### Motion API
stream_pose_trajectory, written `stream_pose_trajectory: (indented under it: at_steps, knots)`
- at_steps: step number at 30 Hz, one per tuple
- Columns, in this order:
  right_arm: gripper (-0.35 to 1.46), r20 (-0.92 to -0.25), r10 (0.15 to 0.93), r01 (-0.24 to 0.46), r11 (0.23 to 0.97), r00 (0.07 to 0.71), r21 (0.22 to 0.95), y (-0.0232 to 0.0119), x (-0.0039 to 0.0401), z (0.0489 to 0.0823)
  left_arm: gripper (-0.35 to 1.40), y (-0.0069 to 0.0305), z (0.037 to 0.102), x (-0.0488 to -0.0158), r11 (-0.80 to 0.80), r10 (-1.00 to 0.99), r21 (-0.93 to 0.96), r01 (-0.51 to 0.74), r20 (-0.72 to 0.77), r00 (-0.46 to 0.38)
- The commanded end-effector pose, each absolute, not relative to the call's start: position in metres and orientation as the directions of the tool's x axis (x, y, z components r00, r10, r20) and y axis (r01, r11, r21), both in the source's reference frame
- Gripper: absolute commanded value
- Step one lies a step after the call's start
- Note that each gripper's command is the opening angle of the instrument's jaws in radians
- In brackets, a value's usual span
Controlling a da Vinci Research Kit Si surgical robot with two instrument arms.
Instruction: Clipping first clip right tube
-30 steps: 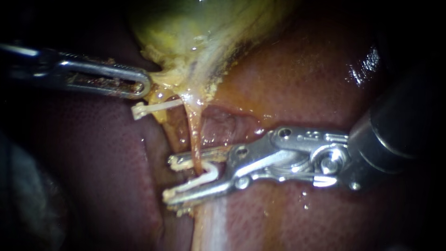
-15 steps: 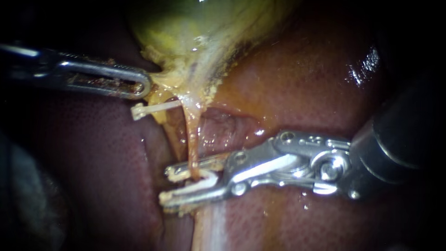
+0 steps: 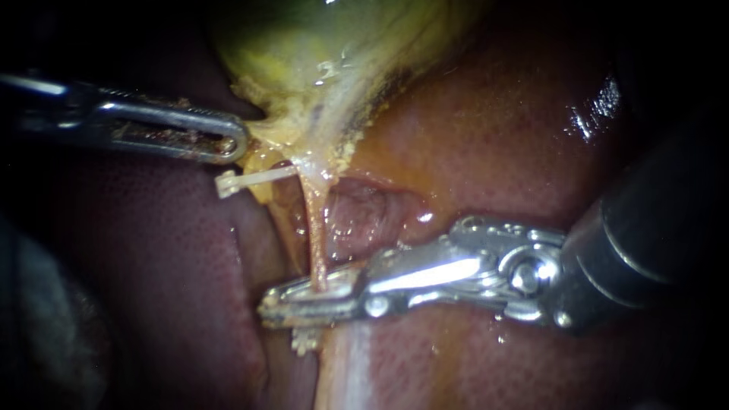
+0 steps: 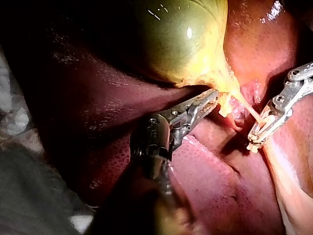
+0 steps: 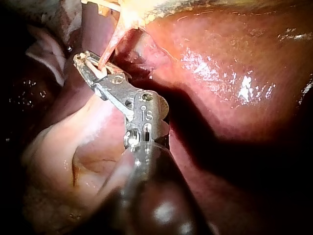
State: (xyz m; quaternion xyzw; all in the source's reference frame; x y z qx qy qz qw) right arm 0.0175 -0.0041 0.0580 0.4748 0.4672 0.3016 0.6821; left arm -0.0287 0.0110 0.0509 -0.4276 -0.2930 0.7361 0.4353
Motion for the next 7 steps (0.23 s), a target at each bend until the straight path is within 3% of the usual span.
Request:
stream_pose_trajectory:
  at_steps: [1,7]
  knots:
    - [-0.35,-0.352,0.854,0.034,0.368,0.382,0.929,-0.0041,0.0176,0.0580,-0.35,0.0110,0.0509,-0.0287,-0.449,0.891,-0.803,-0.391,-0.374,-0.255]
    - [-0.35,-0.352,0.854,0.034,0.368,0.383,0.929,-0.0039,0.0175,0.0581,-0.35,0.0110,0.0509,-0.0287,-0.449,0.891,-0.803,-0.391,-0.374,-0.255]
